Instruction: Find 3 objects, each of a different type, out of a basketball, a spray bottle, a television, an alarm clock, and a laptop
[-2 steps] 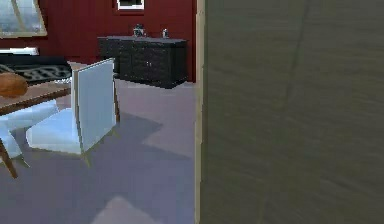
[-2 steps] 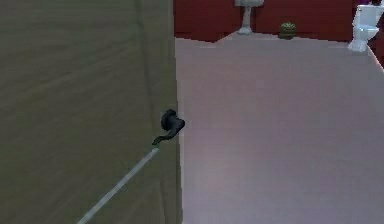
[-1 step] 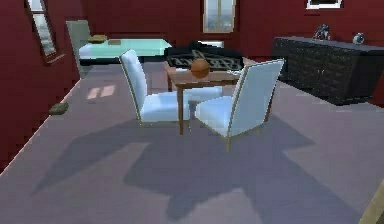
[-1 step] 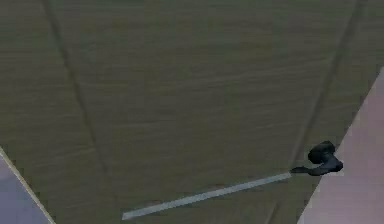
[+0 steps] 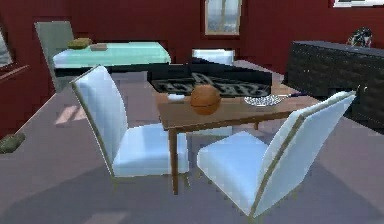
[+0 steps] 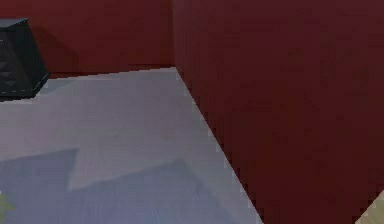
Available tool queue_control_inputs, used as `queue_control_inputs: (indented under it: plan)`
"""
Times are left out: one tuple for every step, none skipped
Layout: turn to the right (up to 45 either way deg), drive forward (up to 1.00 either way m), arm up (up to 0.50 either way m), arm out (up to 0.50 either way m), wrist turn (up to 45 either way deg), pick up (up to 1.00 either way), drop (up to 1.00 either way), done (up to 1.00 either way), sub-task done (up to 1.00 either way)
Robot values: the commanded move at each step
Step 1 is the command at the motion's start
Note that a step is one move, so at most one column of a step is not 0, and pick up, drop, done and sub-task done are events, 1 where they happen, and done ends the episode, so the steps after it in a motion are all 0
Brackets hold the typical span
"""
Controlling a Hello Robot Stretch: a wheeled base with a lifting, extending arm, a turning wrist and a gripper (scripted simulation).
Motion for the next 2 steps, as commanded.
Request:
queue_control_inputs:
  plan:
    - [-6.0,0.00,0.00,0.00,0.0,0.00,0.00,0.00,0.00]
    - [0.0,0.45,0.00,0.00,0.0,0.00,0.00,0.00,0.00]
